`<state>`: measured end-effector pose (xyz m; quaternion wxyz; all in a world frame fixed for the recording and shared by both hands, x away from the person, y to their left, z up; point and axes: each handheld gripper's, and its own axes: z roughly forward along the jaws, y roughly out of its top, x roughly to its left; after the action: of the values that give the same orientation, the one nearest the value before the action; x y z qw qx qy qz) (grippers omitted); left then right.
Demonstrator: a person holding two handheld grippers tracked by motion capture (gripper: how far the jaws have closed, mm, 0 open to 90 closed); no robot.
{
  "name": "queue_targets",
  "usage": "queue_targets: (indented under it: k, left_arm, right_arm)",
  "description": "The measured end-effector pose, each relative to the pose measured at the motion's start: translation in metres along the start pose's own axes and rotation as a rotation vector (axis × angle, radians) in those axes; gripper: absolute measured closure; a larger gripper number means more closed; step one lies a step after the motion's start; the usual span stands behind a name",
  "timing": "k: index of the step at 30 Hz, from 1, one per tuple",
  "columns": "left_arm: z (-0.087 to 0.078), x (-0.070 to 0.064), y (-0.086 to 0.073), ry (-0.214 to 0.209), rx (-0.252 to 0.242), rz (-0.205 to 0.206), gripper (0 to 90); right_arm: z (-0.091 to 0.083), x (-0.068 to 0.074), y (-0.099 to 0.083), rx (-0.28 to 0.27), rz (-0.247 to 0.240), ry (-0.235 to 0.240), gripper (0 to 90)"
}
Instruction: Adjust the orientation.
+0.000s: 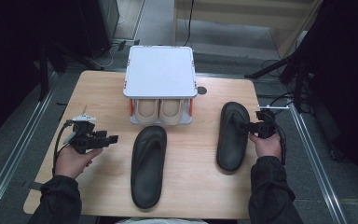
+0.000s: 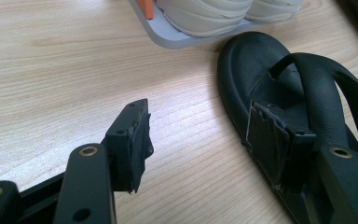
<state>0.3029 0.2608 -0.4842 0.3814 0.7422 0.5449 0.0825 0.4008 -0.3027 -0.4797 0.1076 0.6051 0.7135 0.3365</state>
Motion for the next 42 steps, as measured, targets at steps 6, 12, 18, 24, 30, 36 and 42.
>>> queue_targets:
  k: [6, 12, 18, 24, 30, 36, 42]
  left_arm:
    - [0.0, 0.0, 0.0, -0.002, 0.002, 0.001, 39.9]
    - [0.0, -0.001, 0.0, -0.003, 0.003, 0.001, 39.9]
    - [0.001, -0.001, 0.0, -0.005, 0.012, 0.01, 39.9]
    - [0.001, -0.002, 0.0, -0.003, 0.006, 0.012, 39.9]
    - [0.001, -0.003, 0.0, -0.005, 0.005, 0.015, 39.9]
    - [0.001, -0.003, 0.0, -0.009, 0.006, 0.02, 39.9]
    - [0.001, -0.005, 0.0, -0.01, 0.002, 0.021, 39.9]
  right_arm:
    - [-0.006, 0.012, 0.0, -0.003, -0.024, 0.023, 70.8]
    - [-0.01, 0.026, -0.001, 0.008, -0.038, 0.049, 70.8]
    - [-0.013, 0.043, -0.007, 0.015, -0.068, 0.075, 70.7]
    - [-0.015, 0.063, -0.015, 0.031, -0.102, 0.103, 70.7]
    - [-0.013, 0.083, -0.023, 0.05, -0.143, 0.134, 70.5]
    - [-0.006, 0.106, -0.033, 0.083, -0.179, 0.166, 70.6]
    - [0.0, 0.123, -0.041, 0.104, -0.206, 0.186, 70.5]
